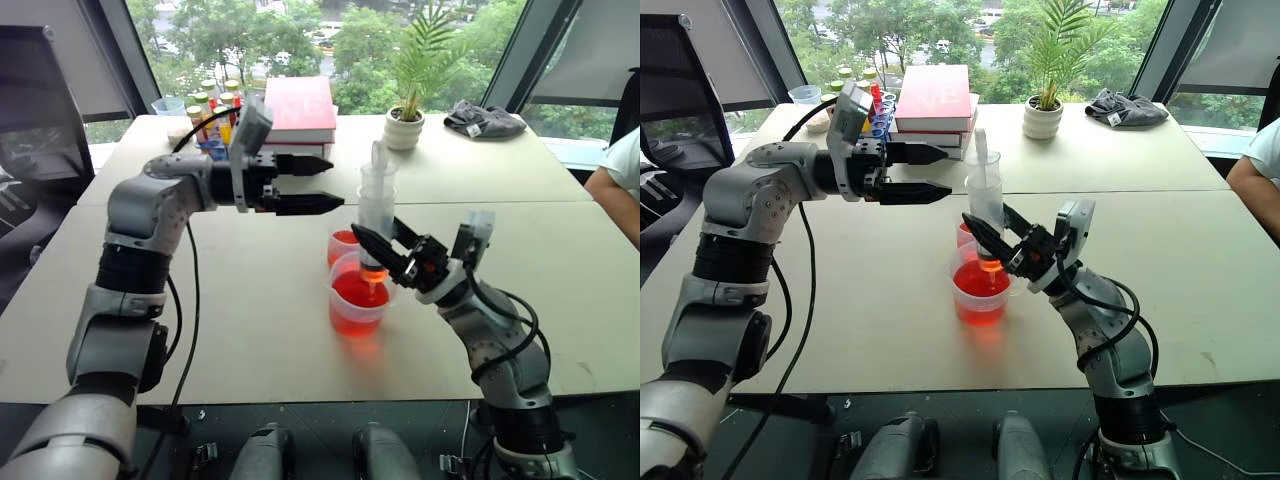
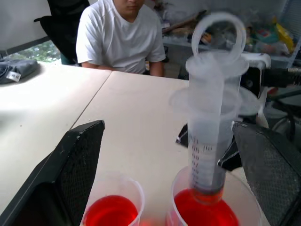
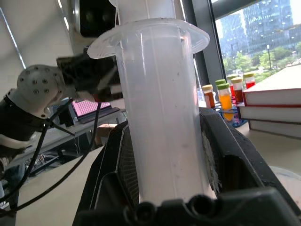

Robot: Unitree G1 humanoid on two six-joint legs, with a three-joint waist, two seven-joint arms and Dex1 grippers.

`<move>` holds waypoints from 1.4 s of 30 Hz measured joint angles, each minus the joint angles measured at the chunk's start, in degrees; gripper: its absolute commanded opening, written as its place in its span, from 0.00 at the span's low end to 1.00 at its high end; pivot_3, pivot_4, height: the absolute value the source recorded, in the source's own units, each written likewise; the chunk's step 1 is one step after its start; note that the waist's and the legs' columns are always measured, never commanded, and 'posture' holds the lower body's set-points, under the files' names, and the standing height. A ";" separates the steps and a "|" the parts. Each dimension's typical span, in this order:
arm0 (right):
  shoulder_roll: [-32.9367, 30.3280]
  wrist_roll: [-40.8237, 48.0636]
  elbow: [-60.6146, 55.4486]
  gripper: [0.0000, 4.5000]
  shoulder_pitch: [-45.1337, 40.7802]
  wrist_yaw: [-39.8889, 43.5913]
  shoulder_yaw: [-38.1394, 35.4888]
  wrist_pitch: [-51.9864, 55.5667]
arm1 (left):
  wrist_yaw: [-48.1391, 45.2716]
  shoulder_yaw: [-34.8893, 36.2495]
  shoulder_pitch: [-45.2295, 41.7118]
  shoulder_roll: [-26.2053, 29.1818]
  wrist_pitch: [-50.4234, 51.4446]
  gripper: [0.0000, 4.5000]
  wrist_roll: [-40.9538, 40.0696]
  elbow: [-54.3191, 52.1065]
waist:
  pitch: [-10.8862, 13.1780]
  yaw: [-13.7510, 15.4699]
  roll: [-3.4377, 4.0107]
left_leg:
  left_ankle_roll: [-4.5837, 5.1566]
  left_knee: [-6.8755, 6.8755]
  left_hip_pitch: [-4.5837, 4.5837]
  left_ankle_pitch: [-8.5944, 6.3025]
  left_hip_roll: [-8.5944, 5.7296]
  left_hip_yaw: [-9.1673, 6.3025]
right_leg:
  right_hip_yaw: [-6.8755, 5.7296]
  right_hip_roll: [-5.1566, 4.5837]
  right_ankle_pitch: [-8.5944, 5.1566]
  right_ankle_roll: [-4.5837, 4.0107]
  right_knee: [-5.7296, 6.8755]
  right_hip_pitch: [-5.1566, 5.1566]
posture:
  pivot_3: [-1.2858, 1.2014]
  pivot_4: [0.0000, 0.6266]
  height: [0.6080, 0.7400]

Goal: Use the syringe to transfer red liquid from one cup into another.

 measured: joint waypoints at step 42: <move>7.63 -11.96 47.24 0.32 -24.68 12.89 -2.87 -21.49 | 4.77 1.90 -11.12 -12.15 -10.01 0.87 3.94 13.72 | 0.01 -0.19 0.02 | 0.00 -0.06 -0.13 0.00 -0.03 0.08 | -0.03 -0.02 0.01 0.01 -0.02 -0.16 | 0.52 0.24 1.00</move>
